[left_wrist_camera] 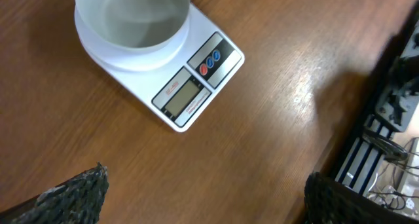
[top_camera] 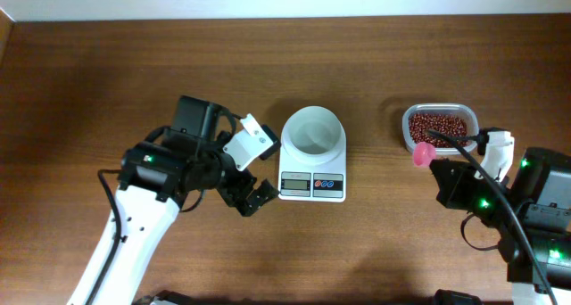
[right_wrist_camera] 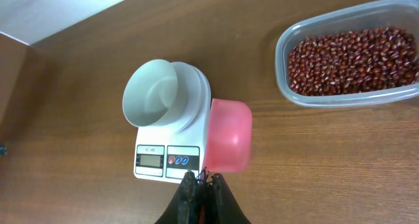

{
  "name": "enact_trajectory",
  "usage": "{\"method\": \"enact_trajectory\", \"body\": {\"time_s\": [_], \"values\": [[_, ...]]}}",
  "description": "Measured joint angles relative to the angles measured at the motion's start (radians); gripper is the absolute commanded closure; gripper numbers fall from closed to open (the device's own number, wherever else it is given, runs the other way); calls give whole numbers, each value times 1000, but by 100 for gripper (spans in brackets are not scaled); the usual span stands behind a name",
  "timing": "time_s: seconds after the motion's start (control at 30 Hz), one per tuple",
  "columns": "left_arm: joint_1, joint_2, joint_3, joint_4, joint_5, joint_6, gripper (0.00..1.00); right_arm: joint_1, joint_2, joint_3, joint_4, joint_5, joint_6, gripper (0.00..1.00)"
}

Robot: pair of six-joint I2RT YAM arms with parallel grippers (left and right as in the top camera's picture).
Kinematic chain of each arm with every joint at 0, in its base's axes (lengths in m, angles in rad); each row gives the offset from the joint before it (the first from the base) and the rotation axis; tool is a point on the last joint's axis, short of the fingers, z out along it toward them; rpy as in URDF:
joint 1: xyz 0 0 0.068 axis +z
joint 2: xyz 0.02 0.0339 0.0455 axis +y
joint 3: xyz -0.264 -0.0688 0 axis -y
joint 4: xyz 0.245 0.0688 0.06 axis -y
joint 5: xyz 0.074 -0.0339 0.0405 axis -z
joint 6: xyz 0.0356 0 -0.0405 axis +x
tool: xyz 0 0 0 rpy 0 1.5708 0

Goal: Scoop and weigh 50g on scale
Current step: 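Move the scoop with the right gripper into the bean tub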

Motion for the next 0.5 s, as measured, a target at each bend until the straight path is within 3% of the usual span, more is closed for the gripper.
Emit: {"method": "enact_trajectory", "body": {"time_s": [0.13, 0.5], "values": [[-107, 0, 0, 4, -31, -57, 1, 0, 0, 91, 0, 15, 0, 96], [-113, 0, 0, 4, -37, -63, 1, 0, 37, 119, -40, 274, -39, 96]]}}
